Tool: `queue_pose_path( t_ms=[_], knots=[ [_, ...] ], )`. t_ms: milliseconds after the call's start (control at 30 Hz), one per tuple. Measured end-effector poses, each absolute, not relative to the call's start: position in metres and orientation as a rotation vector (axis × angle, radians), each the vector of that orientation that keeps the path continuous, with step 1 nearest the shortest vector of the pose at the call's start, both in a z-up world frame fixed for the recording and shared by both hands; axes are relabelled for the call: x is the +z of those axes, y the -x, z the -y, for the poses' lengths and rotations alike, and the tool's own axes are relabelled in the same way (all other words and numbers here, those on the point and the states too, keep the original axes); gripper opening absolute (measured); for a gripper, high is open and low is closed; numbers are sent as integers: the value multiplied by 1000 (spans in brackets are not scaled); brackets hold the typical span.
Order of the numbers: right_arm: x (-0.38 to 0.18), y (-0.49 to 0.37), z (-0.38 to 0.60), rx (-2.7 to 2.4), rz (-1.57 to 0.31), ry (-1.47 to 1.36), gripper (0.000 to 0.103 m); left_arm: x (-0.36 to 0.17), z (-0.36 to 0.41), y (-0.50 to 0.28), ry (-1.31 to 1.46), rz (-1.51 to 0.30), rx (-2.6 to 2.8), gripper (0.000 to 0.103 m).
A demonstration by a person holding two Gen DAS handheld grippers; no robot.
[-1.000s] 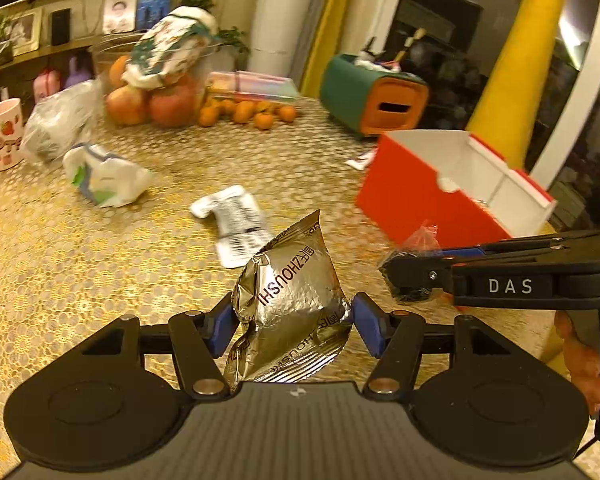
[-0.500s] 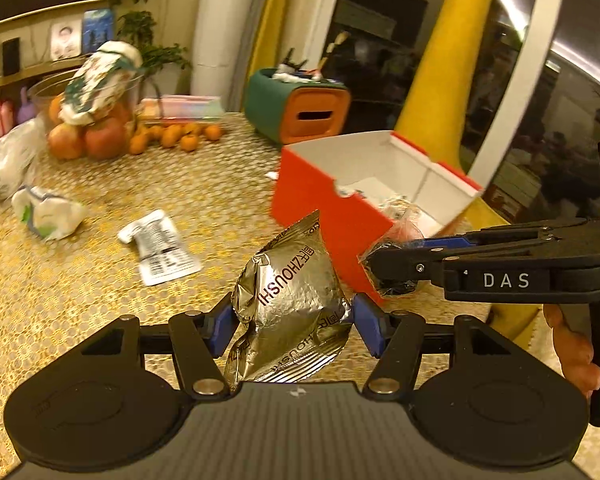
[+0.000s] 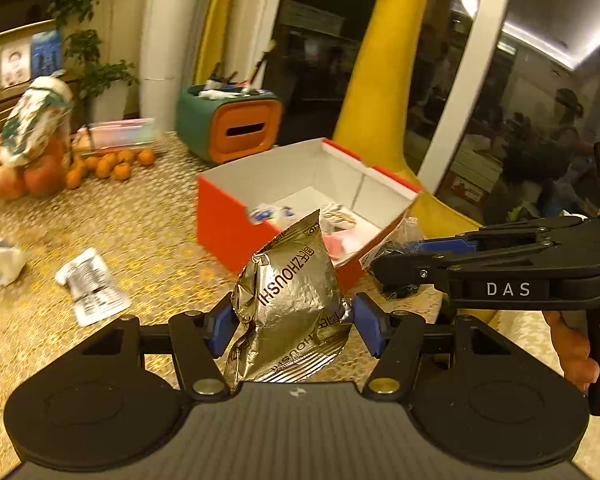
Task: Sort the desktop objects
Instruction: 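Carry the foil bag and clear bag in both grippers over the red box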
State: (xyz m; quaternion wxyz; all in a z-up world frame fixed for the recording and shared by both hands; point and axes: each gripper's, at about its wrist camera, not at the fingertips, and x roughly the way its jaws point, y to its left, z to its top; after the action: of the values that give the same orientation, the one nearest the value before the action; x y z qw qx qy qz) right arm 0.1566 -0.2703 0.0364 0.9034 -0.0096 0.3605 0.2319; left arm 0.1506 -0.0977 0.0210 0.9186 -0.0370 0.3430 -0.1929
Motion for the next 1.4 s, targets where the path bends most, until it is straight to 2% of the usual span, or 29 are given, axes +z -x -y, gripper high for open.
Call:
queue_pose_path(
  t_ms=[367,833,1400],
  knots=[
    [48,-170,321,385,-712,-10,32,34,149,-177,6,-680,-469,61],
    [52,-235,351,296,-690,13,32,25,180,-252,0,-788,-454,61],
    [-1,-340,337,228,-821,33,32,-18,213,-332,-107,-914,-405,61]
  ],
)
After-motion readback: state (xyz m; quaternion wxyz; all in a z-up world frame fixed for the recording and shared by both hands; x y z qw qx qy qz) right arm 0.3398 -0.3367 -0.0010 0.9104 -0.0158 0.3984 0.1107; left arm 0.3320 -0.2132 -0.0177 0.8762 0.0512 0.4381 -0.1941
